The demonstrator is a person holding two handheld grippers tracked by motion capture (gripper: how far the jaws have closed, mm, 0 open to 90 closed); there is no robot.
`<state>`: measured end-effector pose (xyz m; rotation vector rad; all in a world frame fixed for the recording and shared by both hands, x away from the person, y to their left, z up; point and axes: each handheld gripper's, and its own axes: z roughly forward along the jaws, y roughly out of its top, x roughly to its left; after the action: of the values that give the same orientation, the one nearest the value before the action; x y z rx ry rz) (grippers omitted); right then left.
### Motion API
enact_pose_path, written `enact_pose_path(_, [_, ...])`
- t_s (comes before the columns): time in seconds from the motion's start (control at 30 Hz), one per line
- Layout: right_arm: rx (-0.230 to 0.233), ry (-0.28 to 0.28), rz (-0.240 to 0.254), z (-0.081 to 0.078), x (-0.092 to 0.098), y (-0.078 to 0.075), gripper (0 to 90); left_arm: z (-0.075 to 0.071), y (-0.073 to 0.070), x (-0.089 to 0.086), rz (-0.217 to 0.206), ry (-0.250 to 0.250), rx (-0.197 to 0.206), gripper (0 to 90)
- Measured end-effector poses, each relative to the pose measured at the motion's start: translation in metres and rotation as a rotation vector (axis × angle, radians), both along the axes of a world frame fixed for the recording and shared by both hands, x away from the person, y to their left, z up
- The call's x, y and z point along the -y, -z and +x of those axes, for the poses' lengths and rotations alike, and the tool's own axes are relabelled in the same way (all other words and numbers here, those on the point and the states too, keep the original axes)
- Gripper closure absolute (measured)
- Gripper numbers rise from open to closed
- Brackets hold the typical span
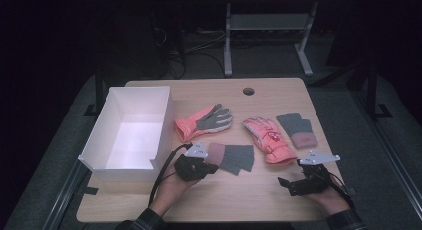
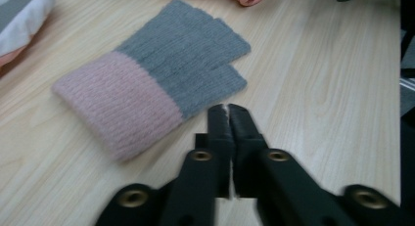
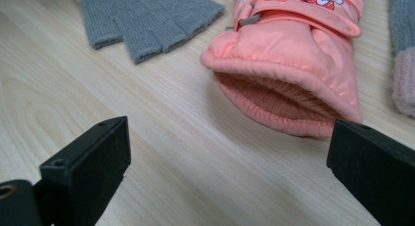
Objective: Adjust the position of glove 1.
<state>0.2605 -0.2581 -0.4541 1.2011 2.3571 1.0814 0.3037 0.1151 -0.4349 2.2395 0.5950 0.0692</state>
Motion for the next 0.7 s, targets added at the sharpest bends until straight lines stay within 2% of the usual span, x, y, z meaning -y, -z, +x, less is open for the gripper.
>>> enact_pose_path(0.1, [-0.001, -0.006, 0.004, 0.001, 0.000, 0.000, 2.2, 0.004, 0.001, 0.004, 0.007, -0.009, -0.012, 89.7])
enact_pose_path(0.2, [-0.008, -0.007, 0.003, 0.001, 0.000, 0.001, 2.2, 0.009, -0.002, 0.009, 0.016, -0.010, 0.001, 89.8])
enact_pose_path(0.3, [-0.008, -0.007, 0.002, 0.001, 0.000, 0.001, 2.2, 0.020, -0.004, 0.014, 0.017, -0.029, 0.017, 89.8])
enact_pose_path(0.47, [-0.004, -0.008, 0.010, 0.000, 0.000, 0.000, 2.2, 0.038, -0.003, 0.020, 0.049, -0.049, 0.041, 89.8])
enact_pose_path(0.7, [-0.009, -0.011, 0.009, 0.001, -0.001, 0.001, 2.2, 0.062, -0.003, 0.023, 0.063, -0.089, 0.047, 89.8])
